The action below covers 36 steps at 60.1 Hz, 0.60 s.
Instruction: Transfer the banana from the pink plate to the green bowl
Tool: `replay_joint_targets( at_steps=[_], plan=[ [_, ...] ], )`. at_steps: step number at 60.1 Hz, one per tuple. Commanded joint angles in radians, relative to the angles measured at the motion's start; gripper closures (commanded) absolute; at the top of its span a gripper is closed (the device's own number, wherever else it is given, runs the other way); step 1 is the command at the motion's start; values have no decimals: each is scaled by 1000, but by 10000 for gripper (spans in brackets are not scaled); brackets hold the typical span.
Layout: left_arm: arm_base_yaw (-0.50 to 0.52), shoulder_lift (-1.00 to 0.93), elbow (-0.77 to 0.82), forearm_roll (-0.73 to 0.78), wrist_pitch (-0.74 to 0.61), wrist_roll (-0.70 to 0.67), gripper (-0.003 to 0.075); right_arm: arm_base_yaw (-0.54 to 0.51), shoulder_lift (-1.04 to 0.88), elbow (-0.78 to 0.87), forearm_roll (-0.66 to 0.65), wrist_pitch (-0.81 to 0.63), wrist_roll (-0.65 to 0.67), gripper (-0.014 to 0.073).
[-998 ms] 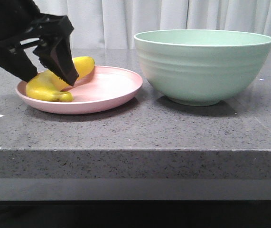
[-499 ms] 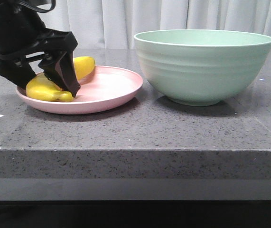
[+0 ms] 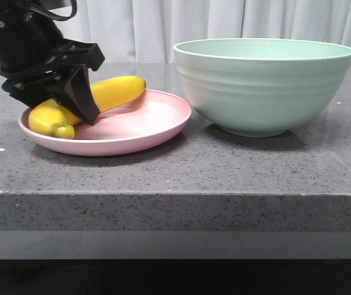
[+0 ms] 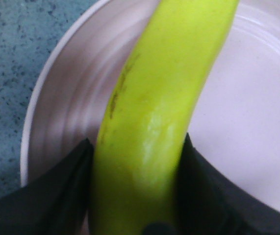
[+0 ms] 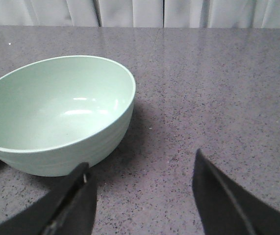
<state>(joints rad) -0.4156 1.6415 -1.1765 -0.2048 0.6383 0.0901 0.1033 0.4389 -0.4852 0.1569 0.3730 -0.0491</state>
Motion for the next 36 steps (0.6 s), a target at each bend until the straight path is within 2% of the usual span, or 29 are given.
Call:
replay_joint_targets(
  at_steps=[1,20,36],
  plan=[
    [0,-37,-31,-14,-115,-9,513,-1,12,-37,-3,-77,-2,137],
    [0,-47,-31,-14,-300,-9,513,-1,12,-37,-3,-73,-2,137],
    [-21,-208,-26,-14,-335,2,513,-1,13,-38,16,-72,-2,137]
  ],
)
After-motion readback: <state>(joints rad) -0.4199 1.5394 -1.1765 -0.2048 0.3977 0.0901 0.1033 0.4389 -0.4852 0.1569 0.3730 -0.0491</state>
